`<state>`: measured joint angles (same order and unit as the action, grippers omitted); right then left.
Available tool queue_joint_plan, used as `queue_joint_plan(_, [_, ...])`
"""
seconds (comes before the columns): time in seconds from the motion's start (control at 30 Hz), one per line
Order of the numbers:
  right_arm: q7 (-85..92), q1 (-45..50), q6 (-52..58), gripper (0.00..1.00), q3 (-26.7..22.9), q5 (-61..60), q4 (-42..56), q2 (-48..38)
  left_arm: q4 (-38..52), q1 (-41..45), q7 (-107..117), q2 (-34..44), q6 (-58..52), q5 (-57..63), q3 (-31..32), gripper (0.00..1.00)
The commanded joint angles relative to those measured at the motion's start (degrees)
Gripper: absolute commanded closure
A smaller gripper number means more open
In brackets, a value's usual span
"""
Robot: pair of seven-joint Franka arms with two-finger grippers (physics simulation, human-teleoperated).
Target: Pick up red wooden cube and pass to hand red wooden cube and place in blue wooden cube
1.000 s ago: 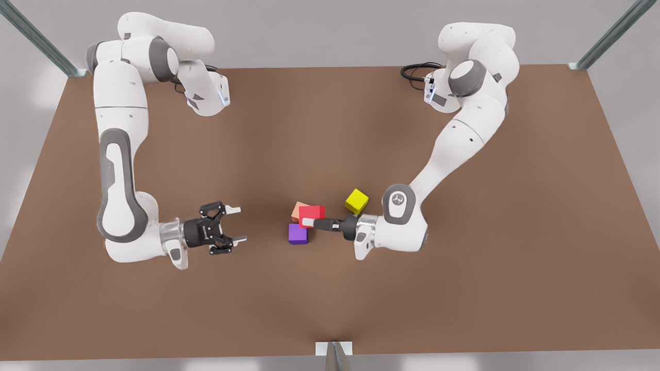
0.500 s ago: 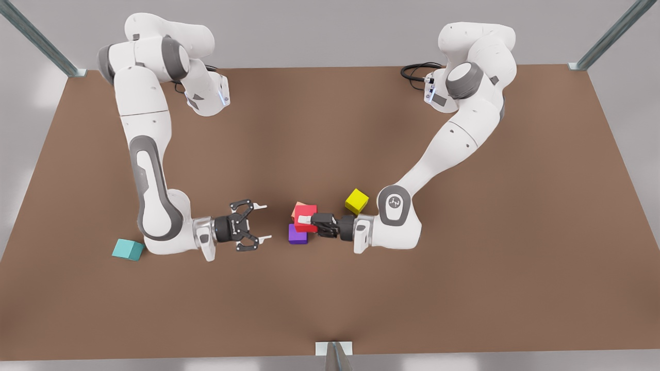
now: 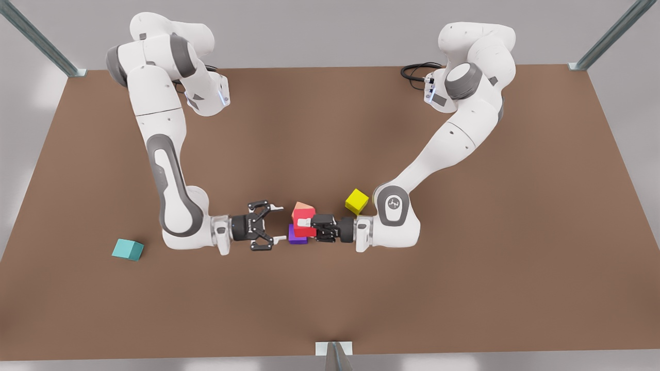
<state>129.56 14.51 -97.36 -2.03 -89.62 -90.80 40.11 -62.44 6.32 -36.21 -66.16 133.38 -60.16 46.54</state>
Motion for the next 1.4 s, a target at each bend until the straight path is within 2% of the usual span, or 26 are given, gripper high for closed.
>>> queue_joint_plan(0.0, [11.0, 0.2, -1.8, 0.01, 0.0, -0.6, 0.1, 0.0, 0.0, 0.0, -5.3, 0.1, -0.5, -1.7, 0.0, 0.58])
queue_joint_plan(0.67, [9.9, 1.1, -2.8, 0.01, 0.1, -5.2, 1.0, 0.0, 0.0, 0.0, -5.3, -0.1, 0.2, -1.8, 0.0, 0.59])
queue_joint_plan(1.37, [9.8, 1.2, -4.2, 0.01, 3.1, -5.9, 1.1, 0.4, 0.9, 1.9, -5.3, -0.5, 2.9, -1.8, 0.0, 0.59])
